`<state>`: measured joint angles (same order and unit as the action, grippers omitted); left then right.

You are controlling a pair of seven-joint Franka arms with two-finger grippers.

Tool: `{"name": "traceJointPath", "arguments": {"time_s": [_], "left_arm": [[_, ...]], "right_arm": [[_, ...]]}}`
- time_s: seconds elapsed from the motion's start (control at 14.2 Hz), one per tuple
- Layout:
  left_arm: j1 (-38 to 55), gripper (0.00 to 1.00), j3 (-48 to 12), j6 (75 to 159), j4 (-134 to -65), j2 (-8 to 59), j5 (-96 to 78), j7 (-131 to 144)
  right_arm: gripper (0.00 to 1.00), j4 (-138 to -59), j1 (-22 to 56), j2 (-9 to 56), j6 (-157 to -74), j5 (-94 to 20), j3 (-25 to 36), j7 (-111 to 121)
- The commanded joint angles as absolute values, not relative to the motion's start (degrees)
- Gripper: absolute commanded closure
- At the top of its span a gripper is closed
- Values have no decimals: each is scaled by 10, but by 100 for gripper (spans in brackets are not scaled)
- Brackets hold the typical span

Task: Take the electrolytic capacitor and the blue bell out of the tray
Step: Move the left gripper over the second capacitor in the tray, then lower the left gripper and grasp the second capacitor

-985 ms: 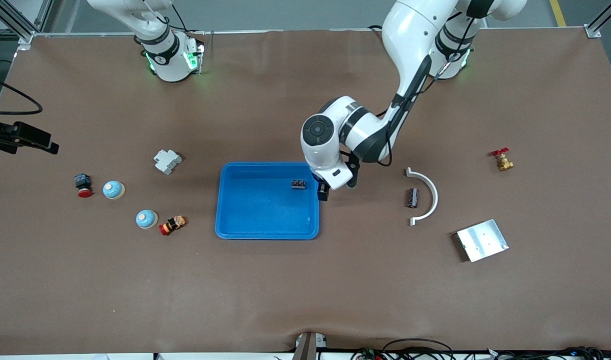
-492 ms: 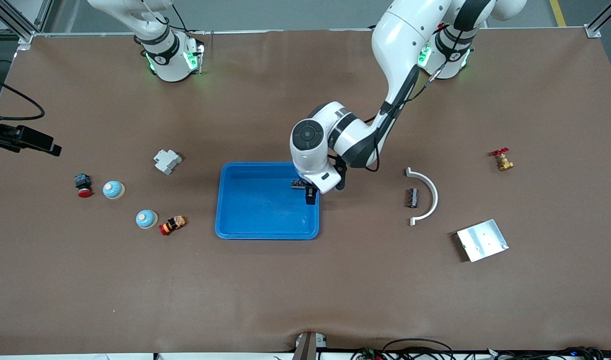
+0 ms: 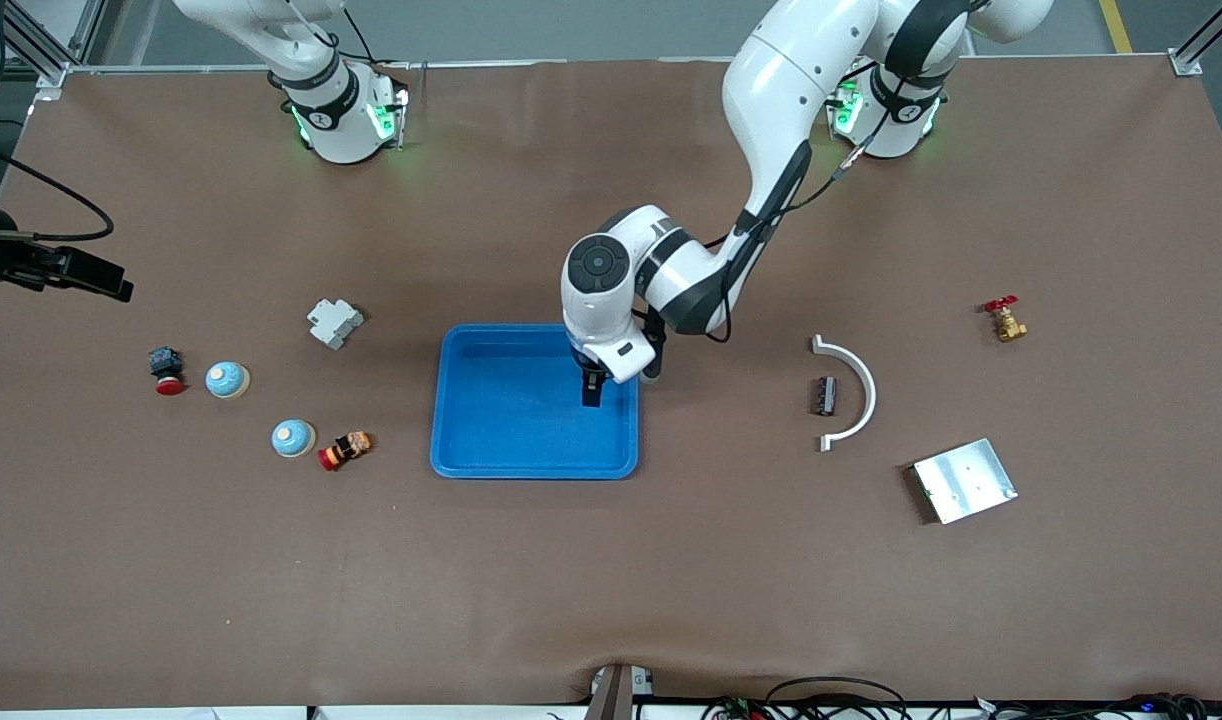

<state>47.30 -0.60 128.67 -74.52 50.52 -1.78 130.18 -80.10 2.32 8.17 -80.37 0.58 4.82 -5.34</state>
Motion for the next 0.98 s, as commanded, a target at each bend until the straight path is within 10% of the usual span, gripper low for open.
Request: {"name": "traceJointPath", "arguments": {"time_s": [0.0,0.91], "left_arm": [[479,0,-6,1288,-727,524,-27,1304],[483,0,8,1287,-727,538,-18,1294]], "right_arm": [[0,-796,21,77,-799,11,47,-60],[0,-799,23,75,-814,12,47,-60]]}}
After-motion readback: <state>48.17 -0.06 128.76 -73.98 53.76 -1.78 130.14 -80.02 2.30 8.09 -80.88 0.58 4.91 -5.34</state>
